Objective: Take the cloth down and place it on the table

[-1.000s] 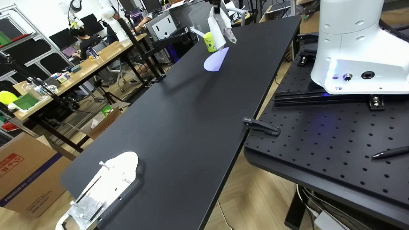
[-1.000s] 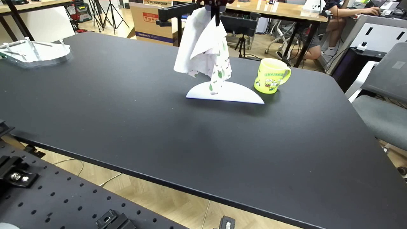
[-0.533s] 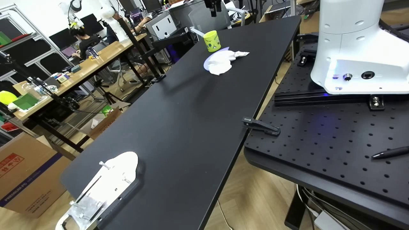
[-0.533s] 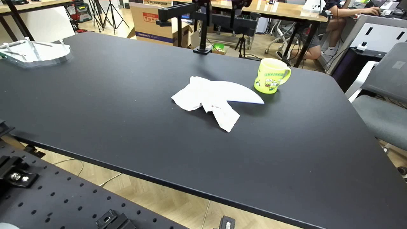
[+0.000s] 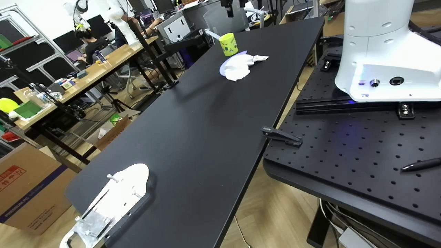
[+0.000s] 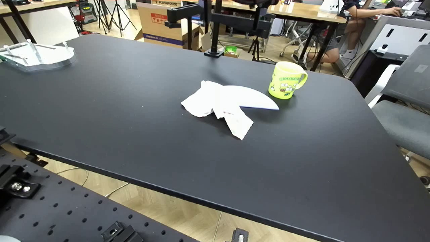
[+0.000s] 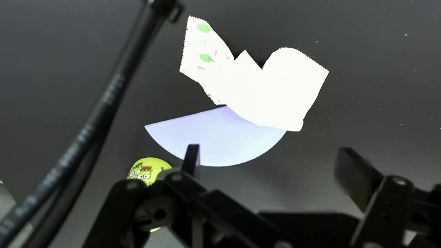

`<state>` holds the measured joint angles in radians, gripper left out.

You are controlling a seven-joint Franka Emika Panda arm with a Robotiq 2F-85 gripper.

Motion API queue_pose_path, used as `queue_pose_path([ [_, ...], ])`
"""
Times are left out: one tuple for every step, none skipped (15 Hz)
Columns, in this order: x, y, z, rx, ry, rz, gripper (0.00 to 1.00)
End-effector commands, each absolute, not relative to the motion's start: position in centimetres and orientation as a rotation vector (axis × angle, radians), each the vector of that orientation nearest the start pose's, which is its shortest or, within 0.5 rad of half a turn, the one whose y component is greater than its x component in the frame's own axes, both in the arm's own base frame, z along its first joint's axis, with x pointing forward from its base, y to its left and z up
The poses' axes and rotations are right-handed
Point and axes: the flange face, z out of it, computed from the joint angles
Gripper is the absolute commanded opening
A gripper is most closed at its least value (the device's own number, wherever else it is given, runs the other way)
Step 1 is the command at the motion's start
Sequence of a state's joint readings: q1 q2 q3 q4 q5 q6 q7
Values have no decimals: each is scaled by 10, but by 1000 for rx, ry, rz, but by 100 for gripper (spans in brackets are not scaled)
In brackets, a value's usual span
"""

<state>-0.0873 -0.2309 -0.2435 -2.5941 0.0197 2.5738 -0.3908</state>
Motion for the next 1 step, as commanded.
queue_pose_path([
  [414,-147,362,-3117,65,-316,100],
])
